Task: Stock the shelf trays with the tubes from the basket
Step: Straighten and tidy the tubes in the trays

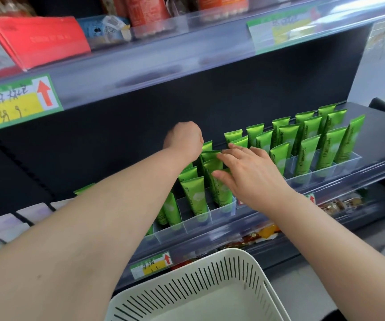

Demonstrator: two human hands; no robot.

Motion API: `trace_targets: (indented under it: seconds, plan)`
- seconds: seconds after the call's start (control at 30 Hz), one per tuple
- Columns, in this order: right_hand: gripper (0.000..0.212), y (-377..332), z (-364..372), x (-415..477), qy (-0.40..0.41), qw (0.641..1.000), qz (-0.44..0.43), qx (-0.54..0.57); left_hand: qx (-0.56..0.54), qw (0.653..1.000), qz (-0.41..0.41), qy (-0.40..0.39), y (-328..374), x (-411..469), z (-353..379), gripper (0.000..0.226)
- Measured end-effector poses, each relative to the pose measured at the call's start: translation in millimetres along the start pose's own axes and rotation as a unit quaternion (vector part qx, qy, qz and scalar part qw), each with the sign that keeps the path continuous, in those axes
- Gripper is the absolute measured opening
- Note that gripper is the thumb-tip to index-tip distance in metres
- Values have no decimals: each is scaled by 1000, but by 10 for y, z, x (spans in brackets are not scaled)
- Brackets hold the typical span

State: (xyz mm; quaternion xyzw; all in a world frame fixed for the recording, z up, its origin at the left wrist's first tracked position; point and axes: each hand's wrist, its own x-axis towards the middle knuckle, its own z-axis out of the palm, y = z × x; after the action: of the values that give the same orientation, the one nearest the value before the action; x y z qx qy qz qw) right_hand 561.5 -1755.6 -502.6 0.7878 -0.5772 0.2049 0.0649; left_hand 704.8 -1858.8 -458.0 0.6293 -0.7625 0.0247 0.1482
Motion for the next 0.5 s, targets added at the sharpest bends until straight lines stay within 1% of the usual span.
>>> trace_targets:
  seconds: [0.2, 0.5]
  plan:
    - [52, -4, -26, 4, 9, 1000, 1, 5, -41, 999, -5, -4, 1, -2, -74, 9]
    - [45, -242, -102, -6, 24, 999, -22, 15, -44, 999, 12, 2, -256, -291, -403, 16]
